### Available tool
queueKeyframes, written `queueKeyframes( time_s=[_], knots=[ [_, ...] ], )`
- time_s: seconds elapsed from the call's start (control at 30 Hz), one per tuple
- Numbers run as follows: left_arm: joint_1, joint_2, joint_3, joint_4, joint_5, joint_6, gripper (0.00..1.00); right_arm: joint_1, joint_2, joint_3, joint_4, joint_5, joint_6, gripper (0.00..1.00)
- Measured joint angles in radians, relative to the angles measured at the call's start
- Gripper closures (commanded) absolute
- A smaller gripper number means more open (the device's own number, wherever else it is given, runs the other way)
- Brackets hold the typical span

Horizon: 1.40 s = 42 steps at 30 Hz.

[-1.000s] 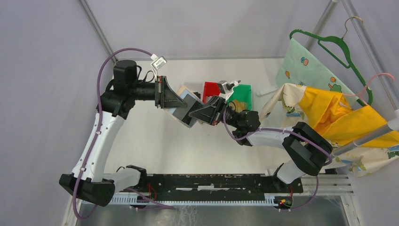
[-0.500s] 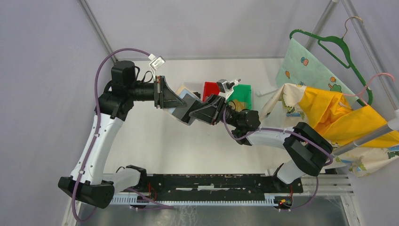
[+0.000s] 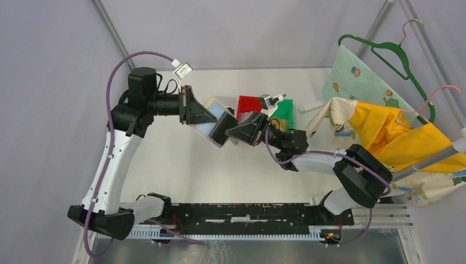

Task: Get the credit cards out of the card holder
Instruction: Remove the credit card from the card holder, then place the credit card in the storage box.

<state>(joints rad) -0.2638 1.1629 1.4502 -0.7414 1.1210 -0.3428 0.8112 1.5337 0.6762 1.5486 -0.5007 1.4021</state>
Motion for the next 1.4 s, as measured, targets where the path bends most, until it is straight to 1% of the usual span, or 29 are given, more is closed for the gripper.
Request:
queueKeyframes(
  time_s=[0.2, 0.33, 0.4, 0.5, 0.53, 0.6, 0.67, 0.83, 1.0, 1.17, 1.4],
  knots=[
    [0.011, 0.033, 0.084, -0.095, -0.055, 0.103, 0.98, -0.078, -0.090, -0.150, 0.002, -0.040, -0.003, 1.00],
    [0.019, 0.059, 0.140, -0.181, -0.127, 0.212, 0.98, -0.164, -0.169, -0.219, -0.026, -0.100, -0.036, 1.00],
    [0.021, 0.072, 0.172, -0.229, -0.176, 0.283, 0.98, -0.219, -0.218, -0.220, -0.114, -0.134, -0.095, 1.00],
    [0.021, 0.074, 0.197, -0.296, -0.245, 0.389, 0.98, -0.289, -0.262, -0.180, -0.341, -0.171, -0.255, 1.00],
    [0.021, 0.069, 0.199, -0.317, -0.267, 0.424, 0.98, -0.304, -0.258, -0.137, -0.451, -0.174, -0.329, 1.00],
    [0.021, 0.057, 0.198, -0.354, -0.304, 0.478, 0.98, -0.313, -0.219, -0.043, -0.620, -0.174, -0.446, 1.00],
    [0.022, 0.040, 0.194, -0.383, -0.328, 0.523, 0.98, -0.314, -0.134, 0.082, -0.762, -0.180, -0.550, 1.00],
    [0.022, 0.000, 0.183, -0.442, -0.343, 0.585, 0.98, -0.309, 0.112, 0.331, -1.019, -0.161, -0.728, 1.00],
    [0.022, -0.012, 0.181, -0.469, -0.345, 0.607, 0.98, -0.298, 0.367, 0.554, -1.239, -0.106, -0.841, 1.00],
    [0.022, -0.013, 0.181, -0.481, -0.346, 0.612, 0.98, -0.278, 0.517, 0.710, -1.394, -0.048, -0.905, 1.00],
    [0.022, -0.030, 0.171, -0.483, -0.344, 0.613, 0.98, -0.228, 0.605, 0.861, -1.500, 0.007, -0.942, 1.00]
  ],
)
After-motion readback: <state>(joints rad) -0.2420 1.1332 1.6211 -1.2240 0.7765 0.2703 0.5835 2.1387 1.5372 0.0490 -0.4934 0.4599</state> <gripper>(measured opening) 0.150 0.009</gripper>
